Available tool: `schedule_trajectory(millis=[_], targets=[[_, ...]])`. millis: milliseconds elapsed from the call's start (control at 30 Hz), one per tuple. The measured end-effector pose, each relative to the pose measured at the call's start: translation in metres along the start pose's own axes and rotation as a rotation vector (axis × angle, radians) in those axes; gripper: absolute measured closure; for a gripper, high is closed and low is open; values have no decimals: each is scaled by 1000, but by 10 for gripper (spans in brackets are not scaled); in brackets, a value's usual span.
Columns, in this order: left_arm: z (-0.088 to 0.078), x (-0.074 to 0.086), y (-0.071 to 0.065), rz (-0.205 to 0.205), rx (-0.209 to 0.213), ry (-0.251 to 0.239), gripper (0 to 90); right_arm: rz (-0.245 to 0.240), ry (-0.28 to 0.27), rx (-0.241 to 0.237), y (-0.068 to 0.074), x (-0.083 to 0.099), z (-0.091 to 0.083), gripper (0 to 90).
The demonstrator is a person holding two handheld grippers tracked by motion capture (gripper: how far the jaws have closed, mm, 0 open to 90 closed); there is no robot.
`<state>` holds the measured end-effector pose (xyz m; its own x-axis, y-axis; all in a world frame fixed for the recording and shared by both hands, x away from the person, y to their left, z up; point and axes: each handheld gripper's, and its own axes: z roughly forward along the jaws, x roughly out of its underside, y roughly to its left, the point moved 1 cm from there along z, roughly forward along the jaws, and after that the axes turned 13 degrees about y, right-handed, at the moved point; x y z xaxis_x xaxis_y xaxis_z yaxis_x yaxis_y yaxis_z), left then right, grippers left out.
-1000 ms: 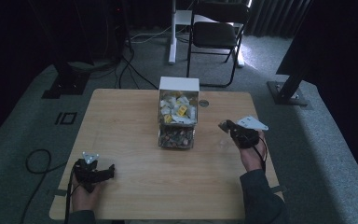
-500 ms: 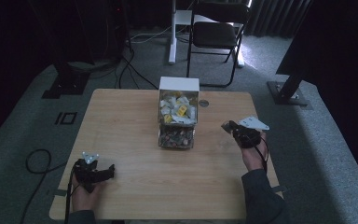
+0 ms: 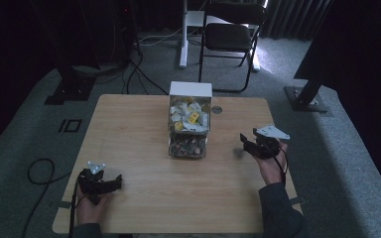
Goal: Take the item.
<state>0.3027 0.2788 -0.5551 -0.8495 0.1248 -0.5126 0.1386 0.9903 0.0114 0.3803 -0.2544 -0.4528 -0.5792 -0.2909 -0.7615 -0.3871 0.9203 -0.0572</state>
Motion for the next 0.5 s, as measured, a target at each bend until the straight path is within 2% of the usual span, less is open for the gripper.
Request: schedule_trajectory(millis=[233, 500], targets=[[0, 0, 0, 0, 0, 0, 35, -28, 35, -42, 6, 15, -3, 295], [0, 0, 0, 0, 0, 0, 35, -36, 71, -60, 10, 35, -3, 246]])
